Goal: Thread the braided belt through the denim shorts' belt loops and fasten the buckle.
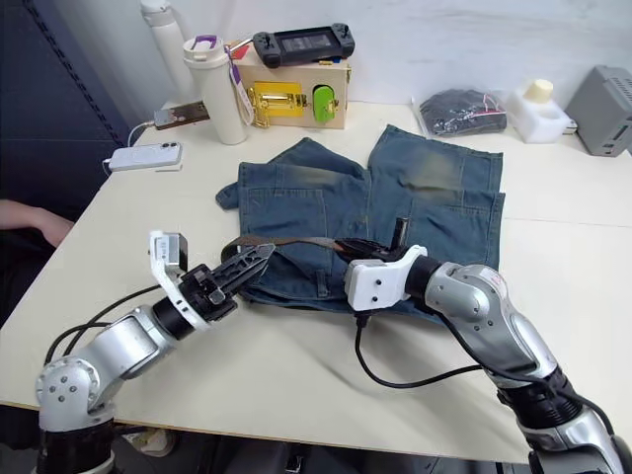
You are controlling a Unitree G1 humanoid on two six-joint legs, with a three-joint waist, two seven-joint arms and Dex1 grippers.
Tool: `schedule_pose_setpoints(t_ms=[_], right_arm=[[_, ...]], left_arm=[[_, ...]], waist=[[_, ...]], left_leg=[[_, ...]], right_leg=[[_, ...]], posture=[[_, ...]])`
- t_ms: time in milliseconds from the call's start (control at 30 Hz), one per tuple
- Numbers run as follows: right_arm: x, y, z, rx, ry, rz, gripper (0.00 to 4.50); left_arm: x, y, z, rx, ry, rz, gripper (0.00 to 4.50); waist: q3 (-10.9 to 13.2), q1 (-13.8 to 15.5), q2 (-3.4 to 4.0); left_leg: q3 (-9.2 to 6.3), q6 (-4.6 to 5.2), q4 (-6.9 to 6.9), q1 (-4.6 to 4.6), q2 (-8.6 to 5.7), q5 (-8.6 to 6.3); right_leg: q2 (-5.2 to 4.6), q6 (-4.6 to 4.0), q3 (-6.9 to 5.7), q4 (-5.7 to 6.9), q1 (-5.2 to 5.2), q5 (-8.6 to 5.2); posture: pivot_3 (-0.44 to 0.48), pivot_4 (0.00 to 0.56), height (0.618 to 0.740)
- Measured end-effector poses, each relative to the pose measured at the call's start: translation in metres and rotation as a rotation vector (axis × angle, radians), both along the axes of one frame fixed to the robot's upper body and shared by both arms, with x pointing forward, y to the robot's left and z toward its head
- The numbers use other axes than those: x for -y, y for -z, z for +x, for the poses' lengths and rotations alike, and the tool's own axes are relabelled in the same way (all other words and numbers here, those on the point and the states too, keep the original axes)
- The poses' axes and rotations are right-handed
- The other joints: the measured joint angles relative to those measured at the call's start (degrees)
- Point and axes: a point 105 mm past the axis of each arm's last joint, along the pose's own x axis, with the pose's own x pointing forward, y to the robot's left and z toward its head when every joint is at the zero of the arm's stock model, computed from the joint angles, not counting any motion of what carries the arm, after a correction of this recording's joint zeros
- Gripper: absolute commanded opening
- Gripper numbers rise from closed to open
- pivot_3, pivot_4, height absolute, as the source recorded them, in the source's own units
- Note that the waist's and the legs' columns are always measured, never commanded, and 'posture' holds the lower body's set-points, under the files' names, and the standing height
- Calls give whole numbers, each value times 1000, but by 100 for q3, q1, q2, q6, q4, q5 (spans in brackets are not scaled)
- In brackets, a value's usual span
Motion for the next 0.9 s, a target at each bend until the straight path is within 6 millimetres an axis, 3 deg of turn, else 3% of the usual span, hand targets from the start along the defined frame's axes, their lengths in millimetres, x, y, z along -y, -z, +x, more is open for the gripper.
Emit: schedule_pose_setpoints(t_ms=[467,700,833,900], right_arm=[[-4,0,-4,111,-56,-48,0],[-4,1,-4,108,-54,-48,0],[-4,1,-4,104,-52,-47,0],[-4,1,-4,100,-52,-43,0]], left_arm=[[19,-2,30,-292,-176,-239,2866],[13,8,37,-370,-222,-272,2866],[13,8,37,-369,-218,-272,1738],[13,9,38,-377,-218,-285,854]], waist=[[-4,49,-3],[-4,7,-4],[-4,8,-4],[-4,6,-4]], left_leg=[[11,2,81,-89,0,-20],[10,-2,87,-97,0,-22],[10,-2,88,-98,0,-22],[10,-2,88,-98,0,-23]], right_leg=[[2,-1,8,86,-86,-6],[2,-1,9,106,-99,-7],[2,-1,9,107,-100,-7],[2,-1,9,107,-100,-7]], posture=[[0,150,645],[0,150,645],[0,150,645],[0,150,645]])
